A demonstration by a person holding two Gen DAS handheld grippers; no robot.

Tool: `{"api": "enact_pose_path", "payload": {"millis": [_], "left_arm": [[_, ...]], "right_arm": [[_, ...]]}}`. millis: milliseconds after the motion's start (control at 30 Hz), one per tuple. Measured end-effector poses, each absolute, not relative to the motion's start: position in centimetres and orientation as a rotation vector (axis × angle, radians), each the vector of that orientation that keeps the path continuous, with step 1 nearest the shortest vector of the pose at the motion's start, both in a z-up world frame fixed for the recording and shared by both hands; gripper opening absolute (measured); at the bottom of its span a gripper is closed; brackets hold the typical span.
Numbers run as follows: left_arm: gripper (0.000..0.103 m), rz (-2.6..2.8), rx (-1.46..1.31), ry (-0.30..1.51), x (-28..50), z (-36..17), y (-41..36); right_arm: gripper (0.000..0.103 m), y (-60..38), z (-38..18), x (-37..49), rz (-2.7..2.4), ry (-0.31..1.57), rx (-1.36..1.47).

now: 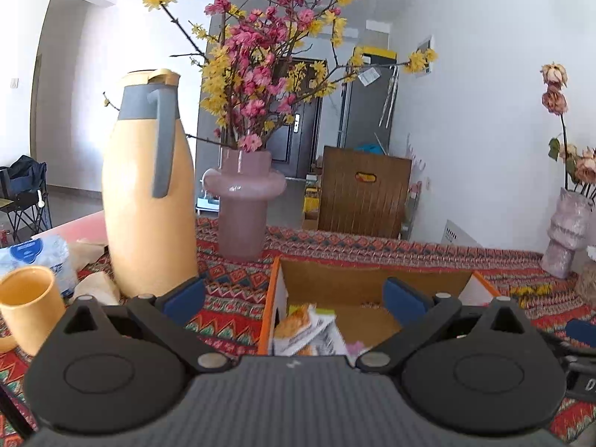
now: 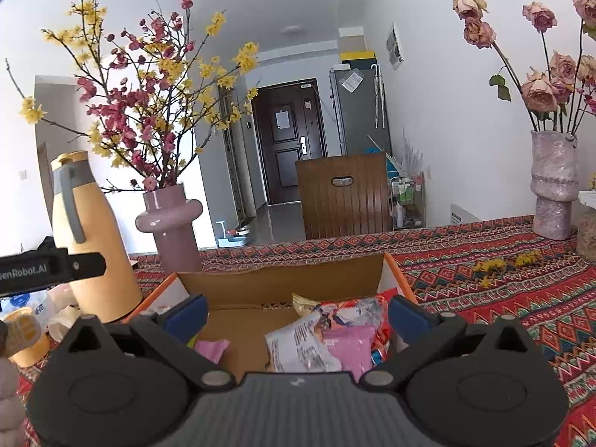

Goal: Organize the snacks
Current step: 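Move both grippers back to the packets beside the box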

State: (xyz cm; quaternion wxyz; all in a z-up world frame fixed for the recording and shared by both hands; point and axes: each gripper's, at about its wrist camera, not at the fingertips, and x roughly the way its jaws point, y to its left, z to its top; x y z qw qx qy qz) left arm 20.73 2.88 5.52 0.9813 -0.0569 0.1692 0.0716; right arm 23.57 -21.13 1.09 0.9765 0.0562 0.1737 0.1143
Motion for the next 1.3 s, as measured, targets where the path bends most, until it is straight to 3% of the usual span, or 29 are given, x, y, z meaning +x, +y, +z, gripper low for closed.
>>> {"api": "enact_pose_path", "payload": {"millis": [400,800,1300], "left_arm": [[0.103,0.154,-0.074,0.408,16.0,3.0,3.9],[0.103,0.203,-0.05,0.518,14.3,-3.2,5.0],[0.103,0.172,-0.083,0.52,14.4,-3.3,5.4]], "right_arm": [[0.103,-22.4,-0.4,19.3,0.229,0.407,0.074],[0.103,-22.6,-5.5,17.8,0.236,0.57,0.079],[0.103,-22.8,-6.7,18.6,0.204,0.587,0.112]]}}
